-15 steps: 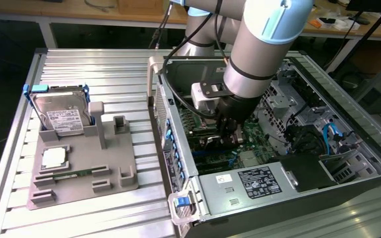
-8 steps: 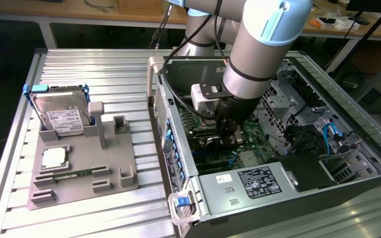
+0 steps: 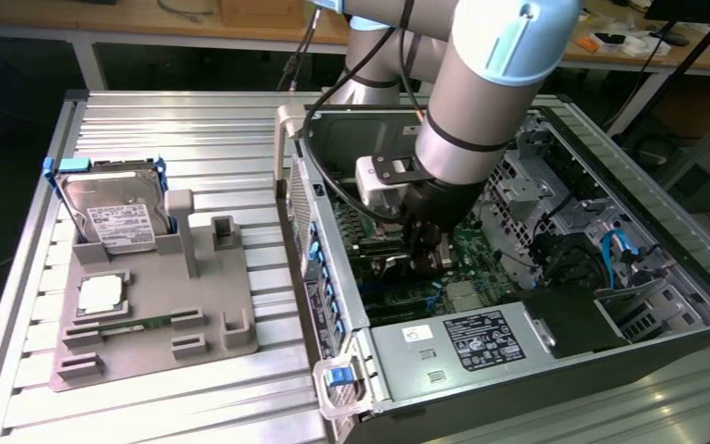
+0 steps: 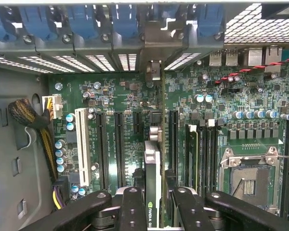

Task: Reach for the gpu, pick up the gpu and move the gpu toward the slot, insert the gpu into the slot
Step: 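Insert the gpu into the slot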

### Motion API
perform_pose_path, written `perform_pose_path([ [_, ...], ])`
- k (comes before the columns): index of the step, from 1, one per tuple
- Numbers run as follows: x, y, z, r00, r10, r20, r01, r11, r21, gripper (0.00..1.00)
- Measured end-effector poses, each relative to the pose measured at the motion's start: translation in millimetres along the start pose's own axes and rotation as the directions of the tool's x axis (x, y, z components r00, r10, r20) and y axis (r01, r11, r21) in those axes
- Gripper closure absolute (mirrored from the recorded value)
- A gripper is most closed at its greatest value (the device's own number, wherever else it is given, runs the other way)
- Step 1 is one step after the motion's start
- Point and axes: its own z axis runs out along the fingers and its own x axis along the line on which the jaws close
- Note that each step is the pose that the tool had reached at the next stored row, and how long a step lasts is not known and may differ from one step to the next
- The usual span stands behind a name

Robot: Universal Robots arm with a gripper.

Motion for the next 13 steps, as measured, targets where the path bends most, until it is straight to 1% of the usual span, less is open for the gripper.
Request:
perform_pose_path([
  [5, -0.3, 0.3, 0.0, 1.0, 0.0, 0.0001, 0.0, 1.0, 0.0, 0.73],
  [8, -0.3, 2.8, -0.1, 1.0, 0.0, 0.0002, 0.0, 1.0, 0.0, 0.73],
  [13, -0.2, 4.3, 0.1, 1.0, 0.0, 0.0, 0.0, 1.0, -0.0002, 0.73],
])
